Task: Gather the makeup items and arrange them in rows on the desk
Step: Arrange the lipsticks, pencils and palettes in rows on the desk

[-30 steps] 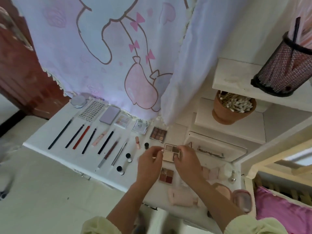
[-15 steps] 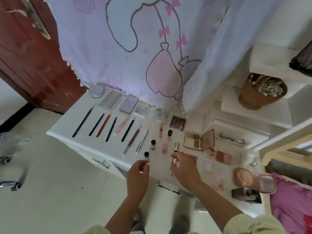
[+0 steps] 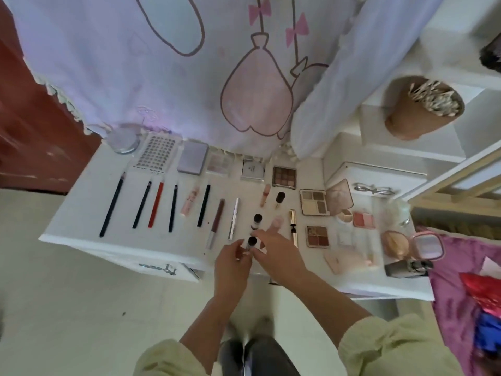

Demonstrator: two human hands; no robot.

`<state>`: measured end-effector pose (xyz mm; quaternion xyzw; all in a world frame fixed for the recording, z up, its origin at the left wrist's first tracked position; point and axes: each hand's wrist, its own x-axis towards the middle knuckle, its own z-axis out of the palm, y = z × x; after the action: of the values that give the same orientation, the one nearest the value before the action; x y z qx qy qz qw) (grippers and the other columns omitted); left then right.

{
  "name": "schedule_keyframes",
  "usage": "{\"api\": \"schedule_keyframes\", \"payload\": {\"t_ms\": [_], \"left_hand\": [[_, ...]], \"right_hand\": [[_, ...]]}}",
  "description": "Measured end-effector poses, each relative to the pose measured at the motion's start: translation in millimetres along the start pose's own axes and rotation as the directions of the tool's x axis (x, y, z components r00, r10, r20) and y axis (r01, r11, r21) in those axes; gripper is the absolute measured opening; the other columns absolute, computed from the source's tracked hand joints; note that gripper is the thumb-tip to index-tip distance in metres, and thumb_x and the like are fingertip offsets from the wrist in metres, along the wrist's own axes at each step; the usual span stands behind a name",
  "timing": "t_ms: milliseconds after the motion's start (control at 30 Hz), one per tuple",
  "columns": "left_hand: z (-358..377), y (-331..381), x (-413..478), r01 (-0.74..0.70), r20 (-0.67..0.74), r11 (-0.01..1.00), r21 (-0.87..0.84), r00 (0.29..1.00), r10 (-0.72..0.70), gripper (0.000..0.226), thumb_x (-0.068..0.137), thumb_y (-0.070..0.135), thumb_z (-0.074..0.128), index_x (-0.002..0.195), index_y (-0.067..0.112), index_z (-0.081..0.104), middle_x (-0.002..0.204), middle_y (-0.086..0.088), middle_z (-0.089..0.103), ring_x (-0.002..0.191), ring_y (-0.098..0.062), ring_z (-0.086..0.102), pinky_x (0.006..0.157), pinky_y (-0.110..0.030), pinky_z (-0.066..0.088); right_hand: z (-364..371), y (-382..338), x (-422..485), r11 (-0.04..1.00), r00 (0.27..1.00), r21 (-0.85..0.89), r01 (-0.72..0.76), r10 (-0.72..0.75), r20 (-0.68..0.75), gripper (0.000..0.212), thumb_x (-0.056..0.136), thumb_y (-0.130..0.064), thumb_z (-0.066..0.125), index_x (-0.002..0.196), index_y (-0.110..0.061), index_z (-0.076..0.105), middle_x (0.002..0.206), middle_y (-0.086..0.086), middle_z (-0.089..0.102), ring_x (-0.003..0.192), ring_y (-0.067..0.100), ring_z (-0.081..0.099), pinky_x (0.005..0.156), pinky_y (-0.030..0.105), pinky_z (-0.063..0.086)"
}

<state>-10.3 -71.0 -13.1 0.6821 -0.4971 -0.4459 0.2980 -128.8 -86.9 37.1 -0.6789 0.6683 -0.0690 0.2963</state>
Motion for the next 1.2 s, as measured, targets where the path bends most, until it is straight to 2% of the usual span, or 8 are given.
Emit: {"api": "schedule_keyframes", "payload": {"t_ms": [200, 400, 533, 700, 900, 1000, 1100, 1200], "left_hand": [[4, -1, 3, -0.048, 0.028, 0.999, 0.018, 0.999, 0.047, 0.022, 0.091, 0.015, 0.062, 0.111, 0.020, 0.068, 0.090, 0.007, 0.062, 0.079, -0.001, 0.059, 0.068, -0.007, 0.042], [3, 0, 4, -0.137, 0.054, 0.984, 0.113, 0.990, 0.132, 0.035, 0.087, 0.020, 0.070, 0.120, 0.025, 0.062, 0.106, 0.015, 0.047, 0.096, -0.004, 0.054, 0.082, -0.012, 0.046], [-5, 8, 10, -0.225, 0.068, 0.957, 0.183, 0.974, 0.216, 0.029, 0.089, 0.032, 0.067, 0.117, 0.025, 0.065, 0.108, 0.014, 0.060, 0.098, -0.006, 0.057, 0.090, -0.024, 0.050], [-13, 22, 19, -0.284, 0.134, 0.938, 0.197, 0.956, 0.261, 0.024, 0.088, 0.039, 0.066, 0.102, 0.020, 0.068, 0.092, 0.011, 0.068, 0.082, -0.006, 0.061, 0.077, -0.023, 0.053], [-16, 32, 24, -0.302, 0.233, 0.938, 0.169, 0.937, 0.260, 0.014, 0.087, 0.033, 0.068, 0.092, 0.020, 0.069, 0.081, 0.009, 0.066, 0.075, -0.009, 0.060, 0.075, -0.029, 0.054], [-18, 38, 25, -0.322, 0.295, 0.928, 0.189, 0.920, 0.259, 0.026, 0.087, 0.034, 0.068, 0.069, 0.020, 0.056, 0.060, 0.007, 0.052, 0.058, -0.012, 0.046, 0.063, -0.033, 0.047], [-22, 46, 25, -0.349, 0.341, 0.907, 0.236, 0.904, 0.259, 0.038, 0.087, 0.031, 0.067, 0.059, 0.017, 0.045, 0.053, 0.005, 0.038, 0.052, -0.012, 0.033, 0.052, -0.022, 0.029], [-25, 44, 27, -0.340, 0.367, 0.914, 0.220, 0.897, 0.246, 0.041, 0.086, 0.029, 0.069, 0.062, 0.006, 0.045, 0.053, 0.000, 0.033, 0.052, -0.014, 0.026, 0.052, -0.025, 0.023]], "right_hand": [[7, 6, 8, 1.000, 1.000, 0.010, 0.022, -0.022, 0.013, 0.028, 0.100, -0.029, 0.046, 0.126, -0.019, 0.052, 0.113, 0.002, 0.056, 0.101, 0.019, 0.058, 0.081, 0.032, 0.046], [9, 12, 6, 0.971, 0.990, 0.234, -0.045, 0.075, -0.122, 0.029, 0.097, -0.036, 0.053, 0.120, -0.020, 0.058, 0.103, -0.006, 0.061, 0.080, 0.002, 0.054, 0.074, 0.015, 0.043], [-2, 8, 7, 0.929, 0.981, 0.365, -0.058, 0.120, -0.150, 0.015, 0.094, -0.033, 0.059, 0.101, -0.021, 0.064, 0.089, -0.009, 0.060, 0.073, -0.002, 0.054, 0.065, 0.005, 0.039], [-14, 8, 10, 0.899, 0.977, 0.430, -0.086, 0.160, -0.139, 0.015, 0.093, -0.033, 0.061, 0.094, -0.018, 0.066, 0.091, 0.000, 0.063, 0.078, 0.008, 0.059, 0.068, 0.010, 0.042], [-31, 8, 15, 0.911, 0.974, 0.384, -0.151, 0.203, -0.097, 0.018, 0.091, -0.034, 0.062, 0.086, -0.017, 0.062, 0.075, -0.002, 0.063, 0.066, 0.009, 0.056, 0.059, 0.018, 0.040], [-39, 9, 16, 0.942, 0.981, 0.303, -0.147, 0.178, -0.079, 0.024, 0.091, -0.039, 0.062, 0.082, -0.017, 0.059, 0.073, -0.002, 0.061, 0.063, 0.007, 0.051, 0.055, 0.015, 0.036], [-44, 9, 15, 0.953, 0.989, 0.281, -0.112, 0.134, -0.059, 0.024, 0.092, -0.037, 0.061, 0.083, -0.014, 0.060, 0.073, 0.000, 0.061, 0.063, 0.010, 0.053, 0.055, 0.017, 0.038], [-50, 11, 11, 0.958, 0.999, 0.282, -0.046, 0.042, 0.019, 0.012, 0.093, -0.027, 0.061, 0.089, -0.017, 0.061, 0.075, -0.004, 0.062, 0.070, 0.013, 0.057, 0.060, 0.018, 0.041]]}}
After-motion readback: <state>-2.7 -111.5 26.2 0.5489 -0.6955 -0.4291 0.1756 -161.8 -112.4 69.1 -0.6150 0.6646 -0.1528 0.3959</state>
